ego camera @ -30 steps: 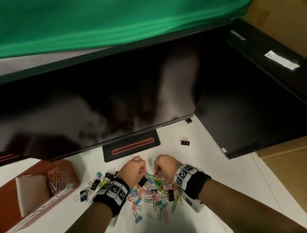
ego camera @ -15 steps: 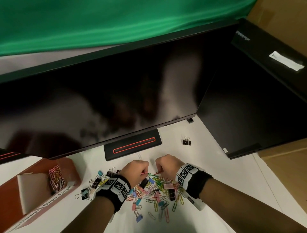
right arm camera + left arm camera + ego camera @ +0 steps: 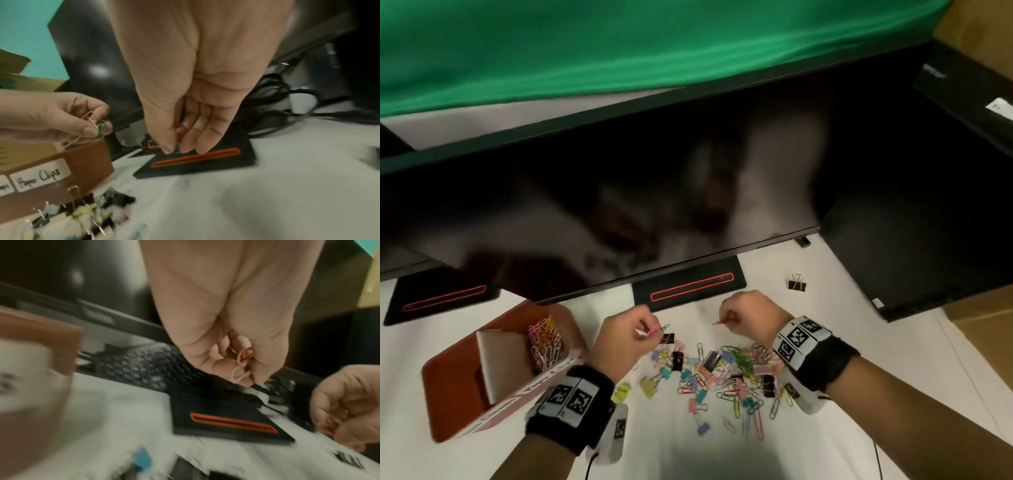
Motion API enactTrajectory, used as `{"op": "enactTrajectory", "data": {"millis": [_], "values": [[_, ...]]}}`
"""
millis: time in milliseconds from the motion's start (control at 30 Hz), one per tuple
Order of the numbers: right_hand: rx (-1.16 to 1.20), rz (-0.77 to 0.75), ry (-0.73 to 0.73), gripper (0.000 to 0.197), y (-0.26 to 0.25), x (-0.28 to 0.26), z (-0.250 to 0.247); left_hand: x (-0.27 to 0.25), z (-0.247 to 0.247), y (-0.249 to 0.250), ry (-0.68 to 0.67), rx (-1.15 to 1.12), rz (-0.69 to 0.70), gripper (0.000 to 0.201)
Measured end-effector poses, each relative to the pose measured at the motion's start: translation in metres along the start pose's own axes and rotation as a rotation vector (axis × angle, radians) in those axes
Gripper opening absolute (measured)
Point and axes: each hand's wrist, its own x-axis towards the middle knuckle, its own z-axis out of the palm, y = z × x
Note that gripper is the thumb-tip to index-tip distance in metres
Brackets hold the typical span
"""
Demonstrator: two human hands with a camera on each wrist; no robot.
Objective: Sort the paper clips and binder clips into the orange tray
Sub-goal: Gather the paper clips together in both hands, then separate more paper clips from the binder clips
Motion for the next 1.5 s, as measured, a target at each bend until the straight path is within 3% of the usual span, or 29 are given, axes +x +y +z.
{"op": "enactTrajectory", "data": {"millis": [133, 300, 400, 467, 500, 600, 700, 800, 867, 933, 1067, 1267, 1500], "values": [[0.083, -0.171, 0.045, 0.02, -0.082, 0.031, 0.0, -0.029, -0.076, -0.041, 0.24, 0.098, -0.165, 0.024], [0.157, -0.355, 0.082, 0.017, -0.219, 0.08, 0.028, -0.052, -0.143, -0.092, 0.376, 0.141, -0.38, 0.02], [0.147, -0.28, 0.039, 0.02, -0.271, 0.107, 0.056, -0.055, -0.15, -0.115, 0.306, 0.002, -0.454, 0.015], [0.114, -0.245, -0.002, 0.03, -0.284, 0.117, 0.073, -0.059, -0.151, -0.123, 0.187, 0.074, -0.423, 0.004], [0.111, -0.245, -0.005, 0.035, -0.285, 0.118, 0.079, -0.06, -0.152, -0.123, 0.15, 0.144, -0.384, 0.01], [0.26, -0.298, 0.058, 0.037, -0.266, 0.1, 0.08, -0.065, -0.146, -0.114, 0.189, 0.203, -0.229, 0.033], [0.301, -0.263, 0.194, 0.027, -0.209, 0.069, 0.069, -0.07, -0.12, -0.091, 0.146, 0.036, -0.039, 0.032], [0.137, 0.015, 0.282, 0.025, -0.122, 0.045, 0.057, -0.063, -0.077, -0.069, 0.015, -0.038, 0.107, 0.025], [0.027, 0.226, 0.244, 0.031, -0.073, 0.036, 0.051, -0.05, -0.047, -0.054, -0.075, -0.02, 0.154, 0.023], [0.008, 0.334, 0.169, 0.038, -0.043, 0.034, 0.048, -0.035, -0.02, -0.04, -0.156, 0.03, 0.186, 0.024], [-0.045, 0.304, 0.074, 0.047, -0.029, 0.044, 0.05, -0.006, 0.023, -0.023, -0.275, 0.203, 0.266, 0.032], [-0.083, 0.267, 0.065, 0.037, -0.028, 0.061, 0.05, 0.02, 0.062, -0.022, -0.451, 0.593, 0.383, 0.041], [-0.16, 0.205, 0.021, 0.022, -0.024, 0.071, 0.051, 0.035, 0.074, -0.014, -0.495, 0.635, 0.321, 0.023]]}}
